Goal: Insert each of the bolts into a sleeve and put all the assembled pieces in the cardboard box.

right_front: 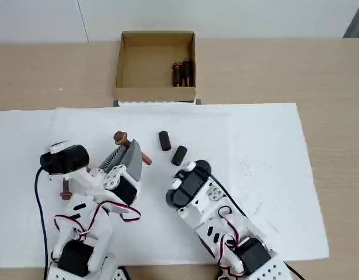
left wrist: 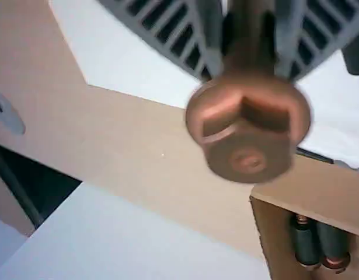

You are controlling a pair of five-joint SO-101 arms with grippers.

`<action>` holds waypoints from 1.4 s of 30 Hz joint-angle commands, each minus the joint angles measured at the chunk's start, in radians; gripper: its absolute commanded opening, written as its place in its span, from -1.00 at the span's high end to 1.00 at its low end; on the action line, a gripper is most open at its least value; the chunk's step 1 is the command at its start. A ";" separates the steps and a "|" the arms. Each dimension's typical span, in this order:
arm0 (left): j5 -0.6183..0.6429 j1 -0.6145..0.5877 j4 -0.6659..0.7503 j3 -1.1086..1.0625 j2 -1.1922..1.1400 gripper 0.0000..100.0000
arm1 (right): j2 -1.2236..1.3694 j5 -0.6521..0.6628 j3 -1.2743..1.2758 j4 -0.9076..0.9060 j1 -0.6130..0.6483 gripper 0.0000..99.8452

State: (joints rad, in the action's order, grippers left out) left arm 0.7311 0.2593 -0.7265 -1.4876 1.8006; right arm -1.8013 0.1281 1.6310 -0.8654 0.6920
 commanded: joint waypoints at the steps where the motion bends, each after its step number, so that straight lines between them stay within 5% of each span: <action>1: 0.020 0.017 0.031 0.028 0.020 0.99 | -0.013 0.015 -0.011 0.028 0.045 0.99; 9: 0.020 0.095 0.029 0.031 0.020 0.99 | -0.013 0.074 -0.006 0.163 0.068 0.99; 42: 0.017 0.152 0.023 0.024 0.018 0.99 | -0.013 0.141 -0.012 0.245 0.022 0.99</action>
State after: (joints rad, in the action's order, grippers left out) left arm 0.7434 0.4081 -0.7265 -1.4860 1.8052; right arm -1.7998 0.2570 1.6326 -0.6552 0.7242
